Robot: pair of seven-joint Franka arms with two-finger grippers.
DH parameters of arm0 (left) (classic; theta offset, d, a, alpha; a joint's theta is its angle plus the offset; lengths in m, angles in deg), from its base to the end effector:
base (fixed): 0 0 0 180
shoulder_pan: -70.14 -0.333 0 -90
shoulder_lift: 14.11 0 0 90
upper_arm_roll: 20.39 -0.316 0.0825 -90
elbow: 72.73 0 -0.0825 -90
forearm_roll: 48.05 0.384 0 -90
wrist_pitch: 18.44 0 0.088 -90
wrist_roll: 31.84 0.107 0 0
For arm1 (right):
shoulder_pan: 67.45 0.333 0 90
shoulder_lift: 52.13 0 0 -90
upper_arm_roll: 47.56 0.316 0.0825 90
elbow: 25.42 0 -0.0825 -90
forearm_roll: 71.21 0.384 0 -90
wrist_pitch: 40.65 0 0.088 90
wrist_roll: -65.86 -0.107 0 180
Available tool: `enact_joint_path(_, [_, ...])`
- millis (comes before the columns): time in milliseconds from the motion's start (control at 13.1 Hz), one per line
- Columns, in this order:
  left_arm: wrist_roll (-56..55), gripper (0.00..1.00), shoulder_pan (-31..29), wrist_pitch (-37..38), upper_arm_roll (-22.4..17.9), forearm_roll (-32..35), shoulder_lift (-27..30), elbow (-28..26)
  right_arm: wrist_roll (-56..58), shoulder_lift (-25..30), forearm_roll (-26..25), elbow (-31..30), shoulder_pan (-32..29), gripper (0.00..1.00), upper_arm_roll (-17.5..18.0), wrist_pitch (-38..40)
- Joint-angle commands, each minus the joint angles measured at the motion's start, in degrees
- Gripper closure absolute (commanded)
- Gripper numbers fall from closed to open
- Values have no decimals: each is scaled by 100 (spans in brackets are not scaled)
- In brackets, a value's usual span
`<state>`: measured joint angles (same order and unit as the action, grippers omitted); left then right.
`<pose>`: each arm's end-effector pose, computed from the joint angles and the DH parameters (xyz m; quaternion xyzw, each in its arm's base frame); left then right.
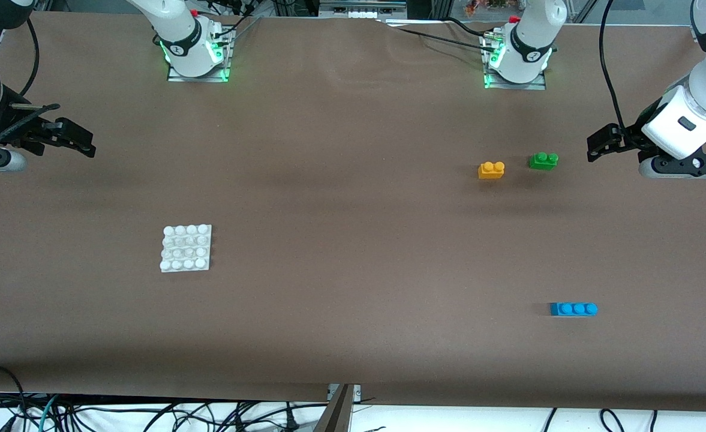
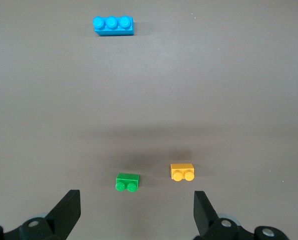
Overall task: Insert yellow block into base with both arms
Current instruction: 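Move the right gripper toward the white base plate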
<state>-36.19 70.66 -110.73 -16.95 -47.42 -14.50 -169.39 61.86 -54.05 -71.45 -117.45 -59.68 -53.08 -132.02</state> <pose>0.5534 -0.0371 0.5693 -0.9991 -0.0029 0.0410 0.0083 0.5644 0.0226 0.5911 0.9996 -0.0152 -0.0222 0.0049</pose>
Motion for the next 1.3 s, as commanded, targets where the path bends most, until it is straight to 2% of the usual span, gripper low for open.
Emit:
enact_joint_path(0, [83, 0, -26, 132, 7, -108, -84, 182, 4, -168, 103, 115, -30, 1, 7, -135])
enact_joint_path(153, [74, 0, -26, 132, 7, -108, -84, 182, -4, -519, 155, 124, -73, 1, -2, -188])
enact_joint_path(612, [92, 0, -26, 132, 7, -116, -84, 182, 4, -827, 42, -60, -65, 1, 16, -214])
enact_joint_path(765, [92, 0, -26, 132, 7, -116, -84, 182, 4, -872, 42, -603, -65, 1, 16, -913])
enact_joint_path(1070, [101, 0, -26, 132, 7, -116, -84, 182, 4, -976, 50, -2088, -91, 1, -2, -3066])
enact_joint_path(1223, [101, 0, -26, 132, 7, -116, -84, 182, 4, -1309, 85, -2214, -100, 1, -2, -3605])
